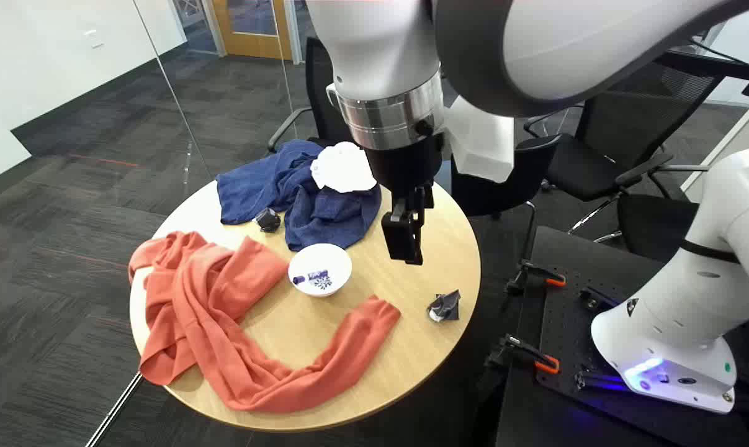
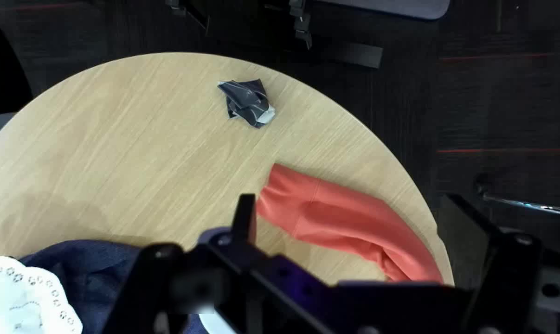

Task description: Take the marker out of the bowl and place it on the table

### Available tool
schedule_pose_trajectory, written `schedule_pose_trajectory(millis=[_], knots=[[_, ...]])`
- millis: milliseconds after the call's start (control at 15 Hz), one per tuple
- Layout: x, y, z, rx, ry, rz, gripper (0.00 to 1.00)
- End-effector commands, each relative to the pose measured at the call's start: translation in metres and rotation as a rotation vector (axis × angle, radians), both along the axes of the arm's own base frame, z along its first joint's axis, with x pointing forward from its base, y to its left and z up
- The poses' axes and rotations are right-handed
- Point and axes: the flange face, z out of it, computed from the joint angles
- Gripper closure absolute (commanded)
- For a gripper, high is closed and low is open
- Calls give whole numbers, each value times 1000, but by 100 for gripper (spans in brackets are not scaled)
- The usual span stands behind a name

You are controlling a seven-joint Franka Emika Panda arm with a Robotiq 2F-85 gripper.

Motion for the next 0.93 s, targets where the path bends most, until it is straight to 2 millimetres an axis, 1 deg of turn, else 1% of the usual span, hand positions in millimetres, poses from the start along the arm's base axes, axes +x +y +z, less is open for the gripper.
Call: schedule_pose_trajectory(millis=[0, 333, 600, 867], knots=[[0, 0, 0, 0, 1, 0, 0], [0, 0, 0, 0, 1, 0, 0], [17, -10, 1, -33, -19, 42, 0], [43, -33, -3, -46, -61, 181, 0]])
